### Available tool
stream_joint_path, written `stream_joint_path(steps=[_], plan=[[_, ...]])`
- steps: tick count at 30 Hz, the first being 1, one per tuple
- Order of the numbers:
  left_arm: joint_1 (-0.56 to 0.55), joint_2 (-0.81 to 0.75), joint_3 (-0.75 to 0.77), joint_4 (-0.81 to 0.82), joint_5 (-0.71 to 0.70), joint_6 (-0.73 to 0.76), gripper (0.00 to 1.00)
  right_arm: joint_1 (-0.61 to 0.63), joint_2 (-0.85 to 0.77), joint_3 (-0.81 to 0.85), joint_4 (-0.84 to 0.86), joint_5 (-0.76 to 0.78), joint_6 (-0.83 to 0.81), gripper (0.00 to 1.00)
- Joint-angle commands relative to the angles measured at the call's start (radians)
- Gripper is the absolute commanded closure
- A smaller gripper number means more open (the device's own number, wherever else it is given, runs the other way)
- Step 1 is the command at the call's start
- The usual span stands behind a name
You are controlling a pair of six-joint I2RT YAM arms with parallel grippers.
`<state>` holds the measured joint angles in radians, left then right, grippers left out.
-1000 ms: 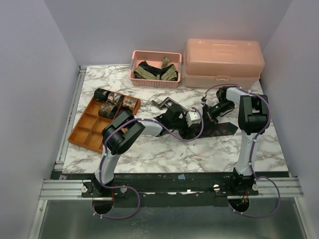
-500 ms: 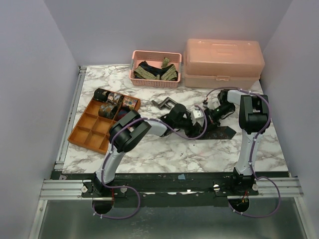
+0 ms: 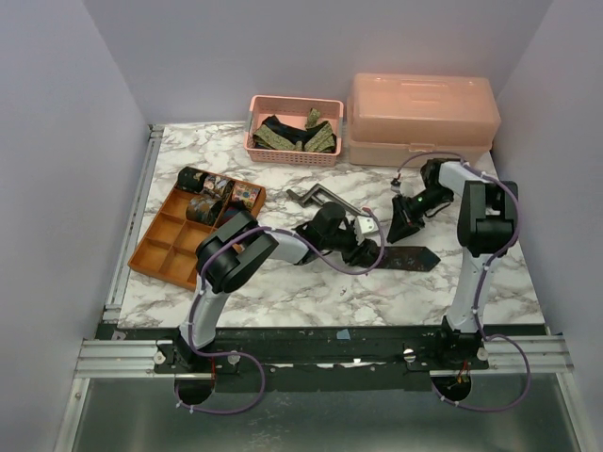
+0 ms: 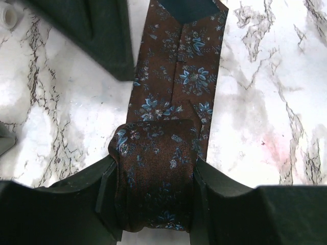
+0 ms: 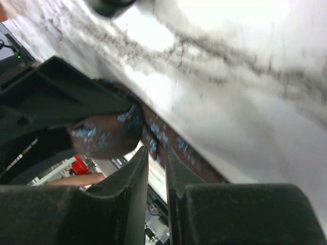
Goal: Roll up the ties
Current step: Roll the tie at the center of the board.
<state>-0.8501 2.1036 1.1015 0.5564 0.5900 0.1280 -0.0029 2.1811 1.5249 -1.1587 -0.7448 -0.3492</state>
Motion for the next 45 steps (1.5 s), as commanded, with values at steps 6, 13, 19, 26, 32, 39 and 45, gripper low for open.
stream_joint_path(steps=[6,13,19,26,32,39,45], plan=[[0.017,0.054,0.030,-0.140,-0.098,-0.118,0.93,0.003,-0.093,-0.187,-0.020,-0.007,-0.001,0.92],[0.031,-0.016,0.057,-0.145,-0.032,-0.121,0.91,0.023,0.063,-0.130,0.144,0.153,0.083,0.97],[0.035,-0.124,0.043,-0.130,0.045,-0.026,0.87,0.019,0.121,-0.095,0.147,0.218,0.080,0.99],[0.032,-0.122,0.026,-0.303,-0.001,0.051,0.84,0.019,0.119,-0.099,0.153,0.209,0.084,1.00],[0.014,-0.067,0.038,-0.499,-0.116,0.122,0.84,0.018,0.083,-0.112,0.136,0.188,0.082,1.00],[0.014,-0.020,0.062,-0.621,-0.162,0.191,0.84,0.018,-0.024,-0.109,0.054,0.075,0.019,0.82],[0.015,-0.010,0.061,-0.646,-0.109,0.237,0.84,0.017,0.008,0.070,0.039,0.006,0.035,0.74]])
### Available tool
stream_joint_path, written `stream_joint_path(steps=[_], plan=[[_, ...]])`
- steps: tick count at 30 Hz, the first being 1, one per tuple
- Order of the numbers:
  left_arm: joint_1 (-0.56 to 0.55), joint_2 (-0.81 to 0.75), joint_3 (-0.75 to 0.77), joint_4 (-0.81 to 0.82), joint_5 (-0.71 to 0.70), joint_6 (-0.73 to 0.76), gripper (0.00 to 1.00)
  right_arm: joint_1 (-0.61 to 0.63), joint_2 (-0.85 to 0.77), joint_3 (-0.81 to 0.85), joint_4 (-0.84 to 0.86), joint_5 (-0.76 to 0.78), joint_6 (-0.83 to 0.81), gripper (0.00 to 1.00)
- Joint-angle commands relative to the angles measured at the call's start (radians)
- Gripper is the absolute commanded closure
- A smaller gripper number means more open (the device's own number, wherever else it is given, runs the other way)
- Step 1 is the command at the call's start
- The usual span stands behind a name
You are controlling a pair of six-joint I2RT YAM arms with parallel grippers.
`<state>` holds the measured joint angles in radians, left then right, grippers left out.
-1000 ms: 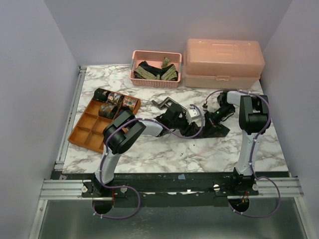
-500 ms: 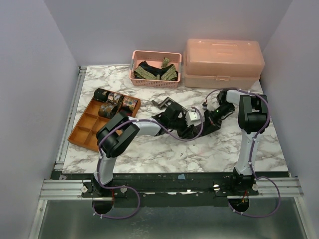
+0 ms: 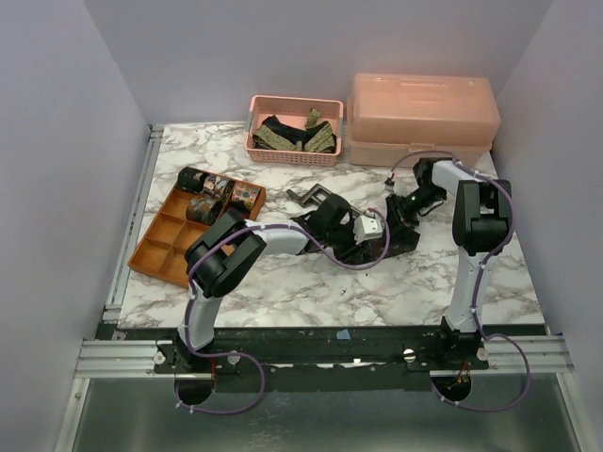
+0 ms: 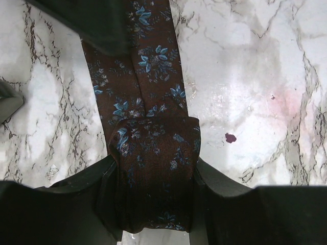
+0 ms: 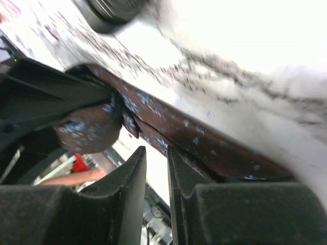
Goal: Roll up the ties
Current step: Roll the tie at the center of the board.
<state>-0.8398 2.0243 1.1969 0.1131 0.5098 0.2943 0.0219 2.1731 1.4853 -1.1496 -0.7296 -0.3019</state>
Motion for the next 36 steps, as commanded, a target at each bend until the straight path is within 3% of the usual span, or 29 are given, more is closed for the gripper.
stream_joint_path(steps=[1,11,17,20,25,31,36], plan=[[0.005,0.072,-0.028,-0.213,-0.031,0.071,0.84,-0.007,0.033,0.124,0.025,0.006,-0.012,0.75],[0.011,0.065,-0.016,-0.245,-0.050,0.102,0.83,-0.015,0.027,-0.057,0.129,0.218,-0.029,0.76],[0.008,0.077,-0.009,-0.275,-0.061,0.123,0.81,-0.012,-0.018,0.132,0.022,0.060,-0.026,0.42],[0.008,0.084,-0.010,-0.273,-0.070,0.126,0.81,-0.011,-0.039,0.164,-0.041,0.002,-0.029,0.43],[0.008,0.085,-0.007,-0.263,-0.062,0.113,0.79,-0.003,-0.062,0.063,-0.083,-0.119,-0.035,0.45],[0.007,0.099,0.012,-0.282,-0.055,0.114,0.76,0.049,-0.036,-0.023,-0.004,-0.284,0.028,0.35],[0.007,0.100,0.011,-0.286,-0.056,0.120,0.75,0.090,-0.016,-0.042,0.065,-0.309,0.082,0.34]])
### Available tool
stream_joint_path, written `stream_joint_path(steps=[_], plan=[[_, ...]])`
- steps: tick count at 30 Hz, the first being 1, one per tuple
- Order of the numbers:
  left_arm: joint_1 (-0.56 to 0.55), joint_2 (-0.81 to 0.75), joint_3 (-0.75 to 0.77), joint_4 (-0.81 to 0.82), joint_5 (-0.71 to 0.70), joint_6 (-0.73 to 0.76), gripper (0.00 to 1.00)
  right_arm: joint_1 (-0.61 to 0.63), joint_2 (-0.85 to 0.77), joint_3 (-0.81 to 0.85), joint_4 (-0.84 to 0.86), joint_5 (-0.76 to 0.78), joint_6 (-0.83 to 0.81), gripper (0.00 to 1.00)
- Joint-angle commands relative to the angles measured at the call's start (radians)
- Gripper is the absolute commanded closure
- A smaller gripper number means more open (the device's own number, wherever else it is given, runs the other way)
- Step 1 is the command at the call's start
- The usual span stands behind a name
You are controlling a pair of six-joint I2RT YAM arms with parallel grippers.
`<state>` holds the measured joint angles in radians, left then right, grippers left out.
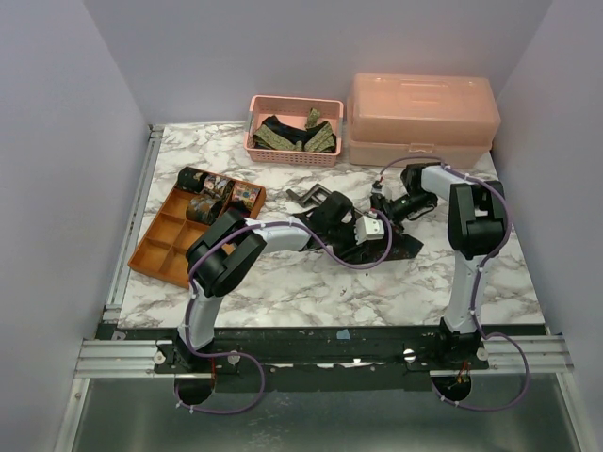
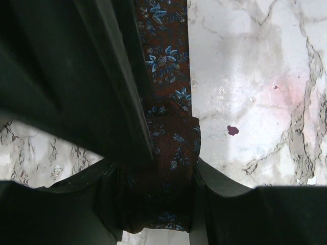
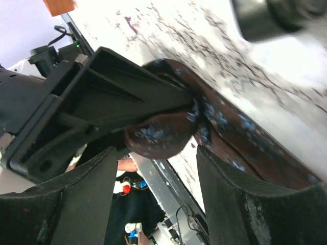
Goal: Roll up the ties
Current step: Roll the tie at the center of the board.
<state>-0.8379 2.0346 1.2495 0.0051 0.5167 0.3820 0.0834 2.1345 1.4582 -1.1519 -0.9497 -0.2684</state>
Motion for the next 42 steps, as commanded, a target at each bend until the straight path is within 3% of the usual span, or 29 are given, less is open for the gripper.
stream_joint_path(steps=[1,5,9,10,14,16,17,21,23,27,34,42], plan=[[0.005,0.091,-0.040,-0.180,-0.061,0.031,0.75,0.037,0.028,-0.014,0.069,-0.087,0.049,0.34],[0.005,0.097,-0.026,-0.189,-0.072,0.022,0.75,0.067,0.039,-0.030,0.081,-0.038,0.069,0.41],[0.005,0.097,-0.023,-0.188,-0.078,0.011,0.75,0.068,0.054,-0.061,0.061,0.047,0.044,0.56],[0.005,0.098,-0.021,-0.190,-0.078,0.008,0.75,0.067,0.064,-0.071,0.043,0.051,0.024,0.56],[0.005,0.101,-0.022,-0.188,-0.072,0.005,0.74,0.067,0.045,-0.114,0.024,0.000,-0.008,0.37],[0.005,0.102,-0.025,-0.187,-0.070,0.004,0.75,0.067,0.036,-0.113,0.034,-0.032,0.000,0.37],[0.004,0.104,-0.026,-0.186,-0.069,0.004,0.74,0.068,0.039,-0.106,0.031,-0.043,-0.004,0.42],[0.005,0.108,-0.021,-0.186,-0.070,-0.002,0.72,0.067,0.078,-0.083,0.017,-0.016,-0.017,0.84],[0.006,0.109,-0.019,-0.179,-0.069,-0.012,0.63,0.064,0.085,-0.092,0.022,0.025,-0.026,1.00],[0.029,0.093,-0.041,-0.086,0.015,-0.060,0.45,0.052,0.077,-0.118,0.088,0.175,-0.018,1.00],[0.052,0.034,-0.141,0.334,0.194,-0.187,0.38,0.044,0.090,-0.114,0.190,0.353,-0.011,1.00],[0.042,0.077,-0.154,0.560,0.236,-0.237,0.41,0.024,0.147,-0.078,0.201,0.428,0.029,1.00]])
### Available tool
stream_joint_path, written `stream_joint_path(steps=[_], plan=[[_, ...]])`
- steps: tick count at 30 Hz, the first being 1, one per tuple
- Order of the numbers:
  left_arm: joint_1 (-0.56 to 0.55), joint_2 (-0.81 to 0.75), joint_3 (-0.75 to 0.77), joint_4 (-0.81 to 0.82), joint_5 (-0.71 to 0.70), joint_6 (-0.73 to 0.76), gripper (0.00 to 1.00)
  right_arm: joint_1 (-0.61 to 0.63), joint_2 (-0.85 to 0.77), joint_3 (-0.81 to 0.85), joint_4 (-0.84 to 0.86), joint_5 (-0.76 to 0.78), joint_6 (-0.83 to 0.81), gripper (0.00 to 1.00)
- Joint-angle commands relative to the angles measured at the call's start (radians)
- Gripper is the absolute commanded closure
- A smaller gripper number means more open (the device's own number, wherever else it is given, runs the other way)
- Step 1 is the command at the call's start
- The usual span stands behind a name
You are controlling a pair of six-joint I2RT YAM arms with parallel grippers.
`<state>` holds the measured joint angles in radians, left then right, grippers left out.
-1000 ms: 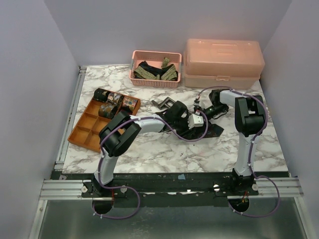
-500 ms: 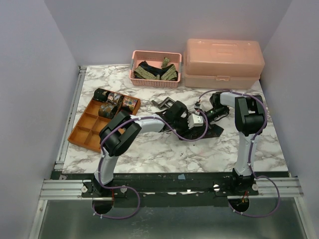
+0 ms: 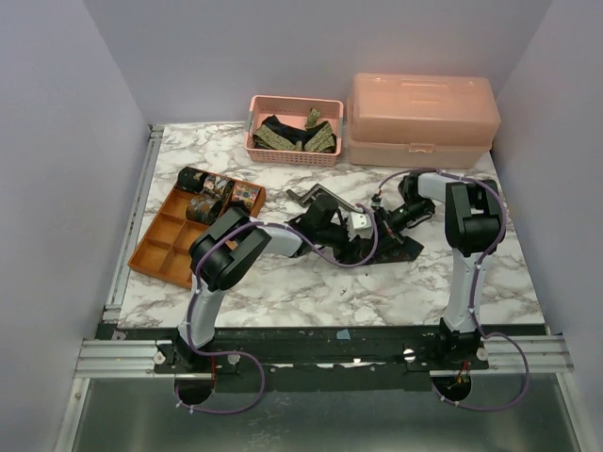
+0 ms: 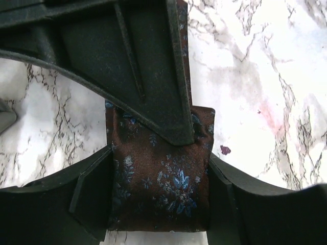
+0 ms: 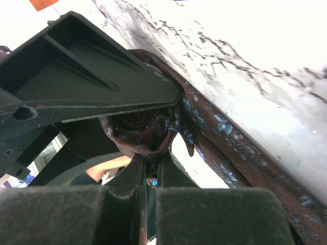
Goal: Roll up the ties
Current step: Roll the tie at the center of the board.
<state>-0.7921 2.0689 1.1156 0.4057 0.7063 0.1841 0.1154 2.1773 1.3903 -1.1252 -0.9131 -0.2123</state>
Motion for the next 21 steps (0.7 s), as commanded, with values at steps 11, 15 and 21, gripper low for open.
stream_joint_path(steps=[11,15,21], plan=[[-0.016,0.078,-0.054,0.153,-0.059,0.016,0.69,-0.013,0.119,0.003,0.187,0.457,-0.008,1.00],[-0.019,0.050,-0.032,-0.025,-0.159,0.066,0.83,-0.013,0.040,0.032,0.132,0.312,-0.043,0.72],[-0.022,0.035,-0.017,-0.212,-0.262,0.080,0.75,-0.013,-0.078,0.048,0.014,0.121,-0.076,0.40]])
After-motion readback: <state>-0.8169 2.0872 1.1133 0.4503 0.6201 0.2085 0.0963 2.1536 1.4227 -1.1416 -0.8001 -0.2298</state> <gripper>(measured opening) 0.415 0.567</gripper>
